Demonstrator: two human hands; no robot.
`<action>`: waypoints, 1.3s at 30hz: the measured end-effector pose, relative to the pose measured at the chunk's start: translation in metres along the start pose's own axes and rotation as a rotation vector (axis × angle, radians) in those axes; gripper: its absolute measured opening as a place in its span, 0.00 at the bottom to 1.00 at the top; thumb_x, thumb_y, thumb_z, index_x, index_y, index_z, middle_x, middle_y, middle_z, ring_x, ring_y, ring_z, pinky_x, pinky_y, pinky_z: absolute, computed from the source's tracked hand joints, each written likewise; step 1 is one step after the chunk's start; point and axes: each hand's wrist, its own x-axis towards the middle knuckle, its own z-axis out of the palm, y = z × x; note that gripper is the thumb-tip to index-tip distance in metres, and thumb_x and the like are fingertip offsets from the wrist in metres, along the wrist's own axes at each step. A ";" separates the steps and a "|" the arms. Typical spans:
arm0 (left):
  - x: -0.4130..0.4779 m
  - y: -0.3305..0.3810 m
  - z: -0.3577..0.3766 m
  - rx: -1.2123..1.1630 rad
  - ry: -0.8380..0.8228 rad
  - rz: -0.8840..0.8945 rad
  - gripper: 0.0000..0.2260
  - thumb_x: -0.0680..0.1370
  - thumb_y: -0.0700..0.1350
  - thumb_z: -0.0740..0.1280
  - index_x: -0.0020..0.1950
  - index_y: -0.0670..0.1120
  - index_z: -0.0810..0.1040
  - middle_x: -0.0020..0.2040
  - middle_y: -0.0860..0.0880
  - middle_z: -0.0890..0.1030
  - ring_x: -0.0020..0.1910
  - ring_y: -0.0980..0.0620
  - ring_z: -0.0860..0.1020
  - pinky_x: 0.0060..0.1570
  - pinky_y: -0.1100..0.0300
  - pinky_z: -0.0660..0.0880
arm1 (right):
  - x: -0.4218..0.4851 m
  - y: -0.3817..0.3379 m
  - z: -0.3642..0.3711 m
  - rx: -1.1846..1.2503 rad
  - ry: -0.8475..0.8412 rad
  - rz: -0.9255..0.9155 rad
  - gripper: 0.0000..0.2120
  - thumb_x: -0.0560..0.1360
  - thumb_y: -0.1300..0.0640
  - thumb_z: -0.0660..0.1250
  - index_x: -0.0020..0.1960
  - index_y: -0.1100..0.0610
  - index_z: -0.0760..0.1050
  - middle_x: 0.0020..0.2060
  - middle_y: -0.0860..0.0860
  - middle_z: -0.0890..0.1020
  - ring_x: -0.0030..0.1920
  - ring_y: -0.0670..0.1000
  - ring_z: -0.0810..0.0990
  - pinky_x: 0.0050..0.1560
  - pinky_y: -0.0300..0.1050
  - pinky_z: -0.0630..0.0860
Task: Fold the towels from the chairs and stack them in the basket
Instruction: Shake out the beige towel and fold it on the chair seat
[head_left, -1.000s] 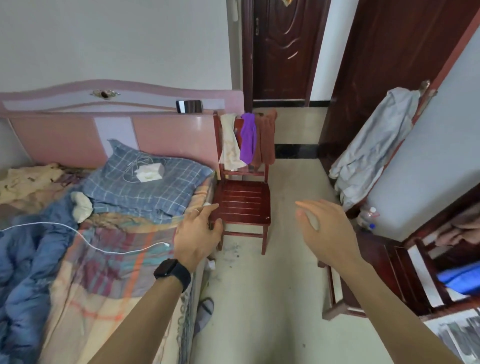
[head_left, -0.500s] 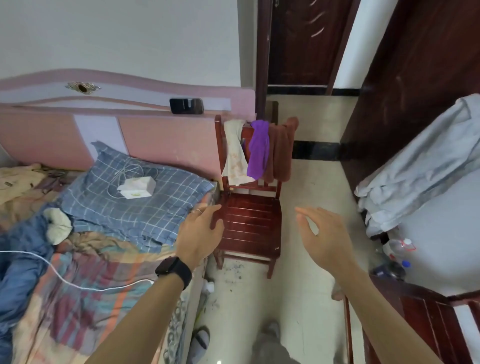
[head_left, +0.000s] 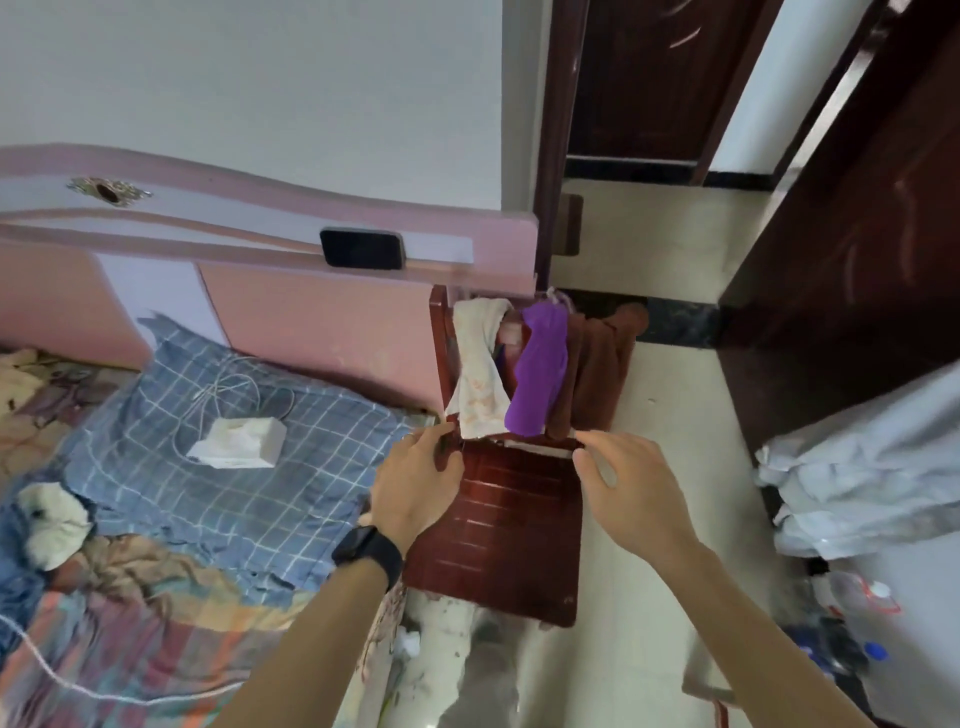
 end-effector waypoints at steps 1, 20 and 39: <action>0.020 0.002 0.001 -0.028 -0.002 -0.001 0.20 0.78 0.54 0.62 0.71 0.56 0.72 0.67 0.51 0.77 0.64 0.48 0.74 0.62 0.50 0.73 | 0.018 0.000 0.005 -0.004 -0.012 0.017 0.17 0.82 0.46 0.60 0.66 0.49 0.79 0.61 0.45 0.82 0.65 0.52 0.76 0.69 0.48 0.70; 0.253 0.040 0.041 -0.237 0.018 -0.207 0.15 0.76 0.54 0.67 0.55 0.48 0.70 0.51 0.46 0.79 0.51 0.40 0.78 0.53 0.47 0.76 | 0.247 0.024 0.095 -0.325 -0.176 0.121 0.26 0.83 0.44 0.55 0.80 0.41 0.56 0.79 0.52 0.60 0.79 0.58 0.55 0.75 0.69 0.56; 0.098 0.094 -0.030 -0.870 -0.124 -0.057 0.09 0.66 0.47 0.74 0.42 0.49 0.77 0.37 0.55 0.76 0.40 0.52 0.75 0.42 0.52 0.73 | 0.100 -0.014 0.014 0.828 -0.352 0.420 0.20 0.75 0.31 0.61 0.51 0.43 0.82 0.51 0.41 0.86 0.56 0.43 0.82 0.60 0.45 0.76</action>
